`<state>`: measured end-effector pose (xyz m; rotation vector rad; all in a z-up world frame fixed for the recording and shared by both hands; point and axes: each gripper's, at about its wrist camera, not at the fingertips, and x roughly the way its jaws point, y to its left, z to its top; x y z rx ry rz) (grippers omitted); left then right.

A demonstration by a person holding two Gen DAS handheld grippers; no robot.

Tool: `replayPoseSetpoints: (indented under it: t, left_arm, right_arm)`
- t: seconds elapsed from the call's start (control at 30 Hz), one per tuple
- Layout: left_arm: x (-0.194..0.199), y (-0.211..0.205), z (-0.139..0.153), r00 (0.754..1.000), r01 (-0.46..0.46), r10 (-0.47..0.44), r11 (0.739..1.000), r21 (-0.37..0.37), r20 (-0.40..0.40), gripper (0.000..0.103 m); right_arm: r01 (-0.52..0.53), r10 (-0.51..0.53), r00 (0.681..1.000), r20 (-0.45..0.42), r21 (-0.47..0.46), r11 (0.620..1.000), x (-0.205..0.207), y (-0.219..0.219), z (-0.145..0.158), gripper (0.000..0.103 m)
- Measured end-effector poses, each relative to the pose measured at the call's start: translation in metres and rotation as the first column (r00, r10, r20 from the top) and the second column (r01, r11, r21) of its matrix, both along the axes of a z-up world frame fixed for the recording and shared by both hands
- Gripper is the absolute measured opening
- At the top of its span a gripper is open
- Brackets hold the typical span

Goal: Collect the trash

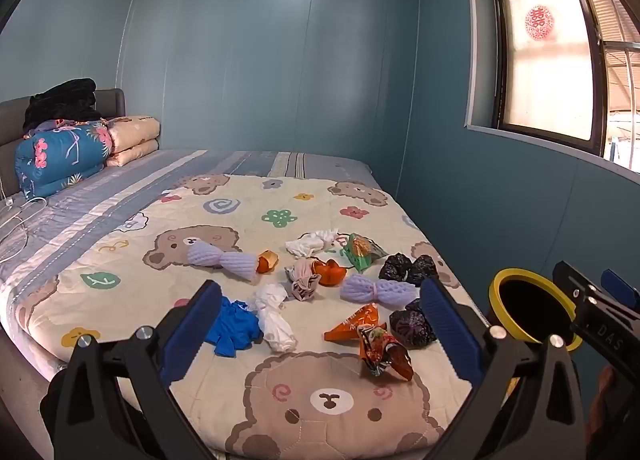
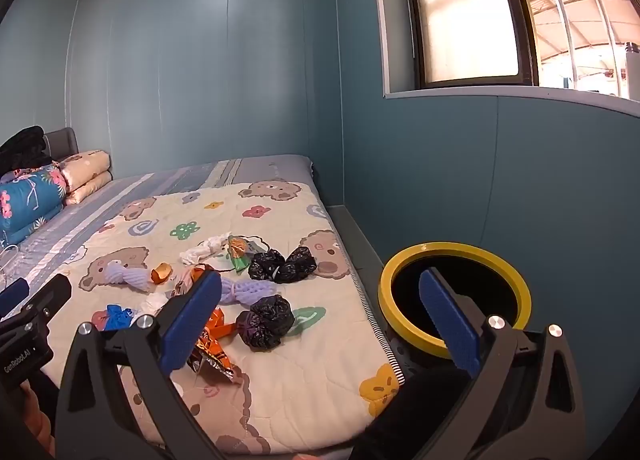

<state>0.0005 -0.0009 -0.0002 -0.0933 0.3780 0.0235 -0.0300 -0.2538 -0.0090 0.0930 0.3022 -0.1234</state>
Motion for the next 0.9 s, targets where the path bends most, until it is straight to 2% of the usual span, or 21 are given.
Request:
replayPoseSetpoints:
  t: [0.9]
  left_arm:
    - [-0.0015, 0.0026, 0.0005, 1.0, 0.002, -0.002, 1.0, -0.014, 0.001, 0.096]
  right_arm:
    - [0.003, -0.003, 1.0, -0.012, 0.002, 1.0, 0.002, -0.0016, 0.0003, 0.095]
